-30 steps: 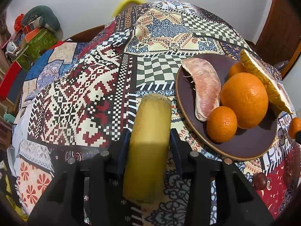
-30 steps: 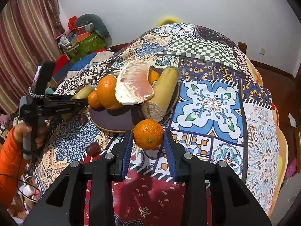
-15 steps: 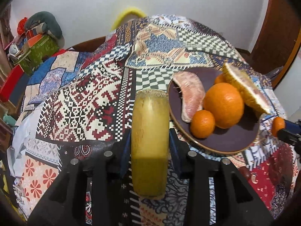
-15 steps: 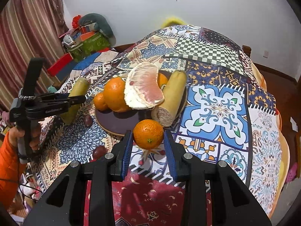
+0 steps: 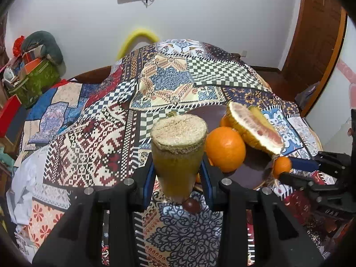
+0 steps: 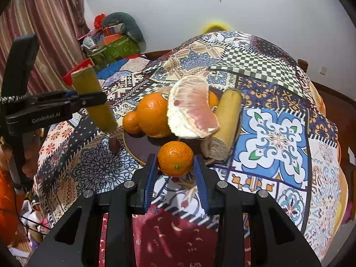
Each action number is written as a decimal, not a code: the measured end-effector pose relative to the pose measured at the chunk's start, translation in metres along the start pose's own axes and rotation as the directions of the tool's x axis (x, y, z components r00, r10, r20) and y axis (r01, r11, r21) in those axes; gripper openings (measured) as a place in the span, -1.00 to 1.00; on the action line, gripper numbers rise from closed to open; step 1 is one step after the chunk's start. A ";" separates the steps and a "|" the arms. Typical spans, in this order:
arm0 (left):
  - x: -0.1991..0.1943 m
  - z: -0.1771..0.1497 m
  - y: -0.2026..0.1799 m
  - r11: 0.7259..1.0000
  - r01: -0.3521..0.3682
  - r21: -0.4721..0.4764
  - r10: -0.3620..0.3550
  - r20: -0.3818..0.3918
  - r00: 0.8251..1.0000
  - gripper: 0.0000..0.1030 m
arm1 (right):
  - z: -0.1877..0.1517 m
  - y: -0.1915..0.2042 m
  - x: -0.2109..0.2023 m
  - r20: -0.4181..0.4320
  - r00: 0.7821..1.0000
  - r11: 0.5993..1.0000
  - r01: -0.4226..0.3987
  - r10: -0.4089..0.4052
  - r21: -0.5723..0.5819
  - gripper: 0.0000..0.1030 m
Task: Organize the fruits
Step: 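Carry the corn cob toward the plate with the left tool while the right tool places the mandarin, then lower the yellow corn cob onto the plate with the left tool and open, then grasp a dark red date on the quilt with each tool, then carry both dates onto the plate and open both tools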
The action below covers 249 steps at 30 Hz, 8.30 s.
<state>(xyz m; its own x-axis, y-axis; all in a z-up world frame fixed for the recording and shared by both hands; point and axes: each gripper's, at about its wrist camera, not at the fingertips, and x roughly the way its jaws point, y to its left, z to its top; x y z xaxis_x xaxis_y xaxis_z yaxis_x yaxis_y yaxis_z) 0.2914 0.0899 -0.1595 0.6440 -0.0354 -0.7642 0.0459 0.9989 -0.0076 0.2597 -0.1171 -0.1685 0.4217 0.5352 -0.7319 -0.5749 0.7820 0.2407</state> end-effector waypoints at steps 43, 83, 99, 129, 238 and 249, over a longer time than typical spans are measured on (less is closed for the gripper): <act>0.063 0.037 -0.014 0.999 0.032 0.037 -0.031 -0.048 0.998 -0.29 | 0.008 0.000 0.037 -0.039 0.998 0.999 0.041 -0.041 0.016 -0.38; 0.085 0.027 0.037 0.997 -0.071 0.029 0.074 -0.117 0.990 -0.26 | -0.003 -0.032 -0.031 0.044 0.993 0.993 0.107 -0.110 0.058 -0.31; 0.095 0.054 -0.014 0.990 0.139 0.032 -0.134 -0.120 0.984 -0.26 | 0.002 -0.032 -0.034 0.076 0.993 0.995 0.087 -0.090 0.043 -0.31; 0.098 0.035 0.006 0.997 0.080 0.002 -0.079 -0.172 0.982 -0.08 | 0.002 -0.020 -0.029 0.080 0.994 0.997 0.077 -0.078 0.022 -0.31; 0.045 -0.064 -0.013 0.998 0.070 -0.007 -0.070 -0.152 0.986 -0.40 | -0.020 0.040 0.009 -0.044 0.997 0.998 0.058 -0.060 -0.034 -0.65; 0.024 -0.064 -0.019 0.996 0.090 0.015 -0.088 -0.112 0.990 -0.53 | -0.017 0.036 0.011 -0.044 0.997 0.998 0.066 -0.067 -0.023 -0.65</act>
<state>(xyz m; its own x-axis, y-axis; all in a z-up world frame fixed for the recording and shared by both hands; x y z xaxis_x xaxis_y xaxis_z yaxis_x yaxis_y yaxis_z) 0.2570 0.0723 -0.2186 0.5482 -0.1199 -0.8277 0.1151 0.9911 -0.0673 0.2316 -0.0885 -0.1791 0.4283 0.4670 -0.7736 -0.5618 0.8081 0.1769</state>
